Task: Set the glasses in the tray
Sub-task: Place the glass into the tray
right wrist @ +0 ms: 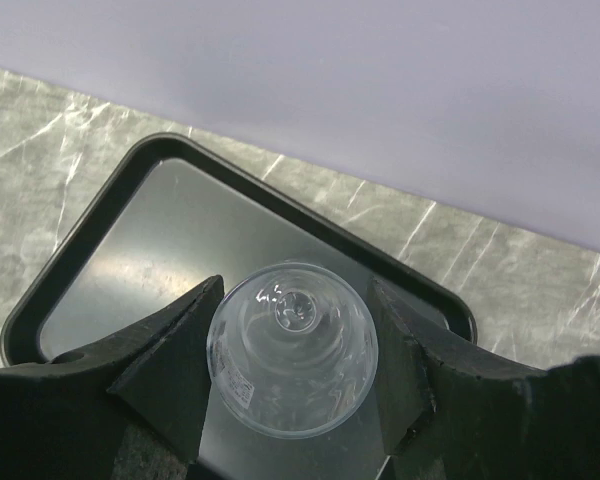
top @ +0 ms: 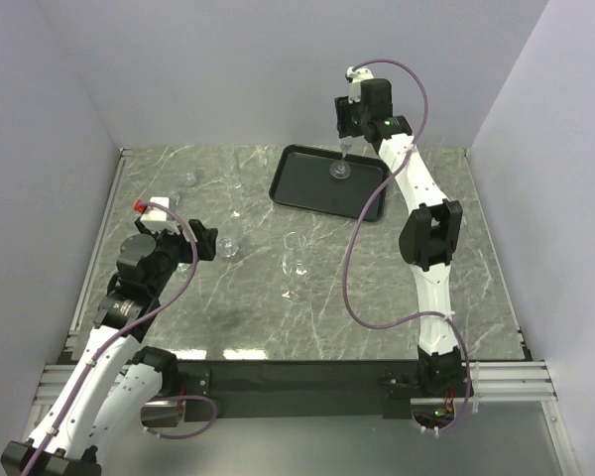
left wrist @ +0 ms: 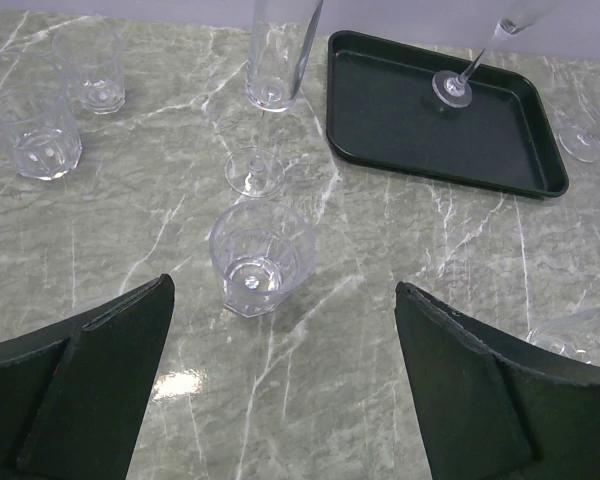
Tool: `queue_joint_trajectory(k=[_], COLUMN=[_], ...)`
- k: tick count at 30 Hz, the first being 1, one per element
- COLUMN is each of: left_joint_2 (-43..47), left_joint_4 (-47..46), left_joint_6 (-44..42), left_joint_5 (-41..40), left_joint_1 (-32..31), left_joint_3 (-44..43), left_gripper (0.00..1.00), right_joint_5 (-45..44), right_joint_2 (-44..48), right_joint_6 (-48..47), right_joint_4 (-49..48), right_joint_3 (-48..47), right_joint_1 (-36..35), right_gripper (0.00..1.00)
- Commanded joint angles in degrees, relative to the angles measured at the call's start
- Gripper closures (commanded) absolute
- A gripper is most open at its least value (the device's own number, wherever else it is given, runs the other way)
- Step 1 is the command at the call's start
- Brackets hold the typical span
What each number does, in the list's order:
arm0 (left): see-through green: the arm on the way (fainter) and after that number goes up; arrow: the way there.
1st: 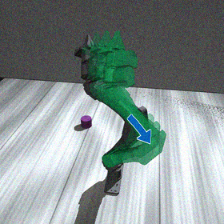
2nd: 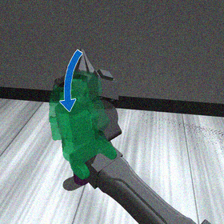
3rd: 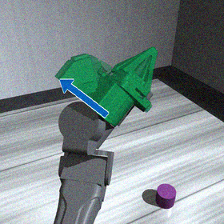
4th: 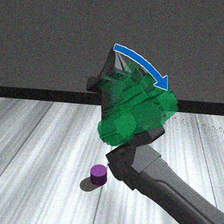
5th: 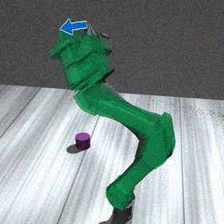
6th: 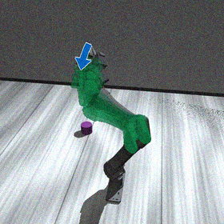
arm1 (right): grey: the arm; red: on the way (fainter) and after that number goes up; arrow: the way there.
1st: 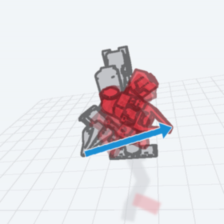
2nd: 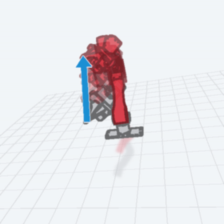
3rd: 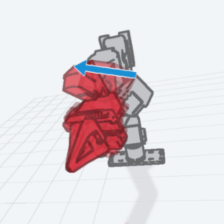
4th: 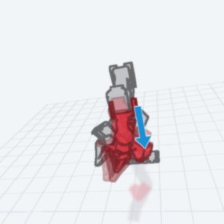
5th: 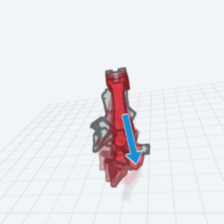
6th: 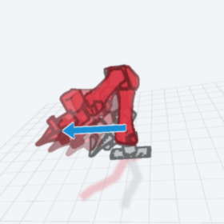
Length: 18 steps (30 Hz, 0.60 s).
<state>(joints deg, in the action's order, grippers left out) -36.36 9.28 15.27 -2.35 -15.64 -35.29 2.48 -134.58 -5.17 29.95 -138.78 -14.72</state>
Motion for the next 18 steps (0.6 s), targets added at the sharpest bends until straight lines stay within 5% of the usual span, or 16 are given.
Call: queue_joint_trajectory(k=[1,18], left_joint_2=[-0.03,-0.55], left_joint_4=[-2.69,-2.60], left_joint_6=[-1.20,-1.38], left_joint_5=[0.77,1.38], left_joint_1=[-0.18,-0.18], left_joint_3=[-0.84,-0.84], left_gripper=[0.02,0.02], right_joint_5=[-1.42,-2.39], right_joint_2=[0.03,-2.44], right_joint_6=[0.25,-0.98], right_joint_4=[-6.31,-8.16], right_joint_3=[-4.22,-4.66], right_joint_1=[-0.31,-0.22], right_gripper=[0.72,0.66])
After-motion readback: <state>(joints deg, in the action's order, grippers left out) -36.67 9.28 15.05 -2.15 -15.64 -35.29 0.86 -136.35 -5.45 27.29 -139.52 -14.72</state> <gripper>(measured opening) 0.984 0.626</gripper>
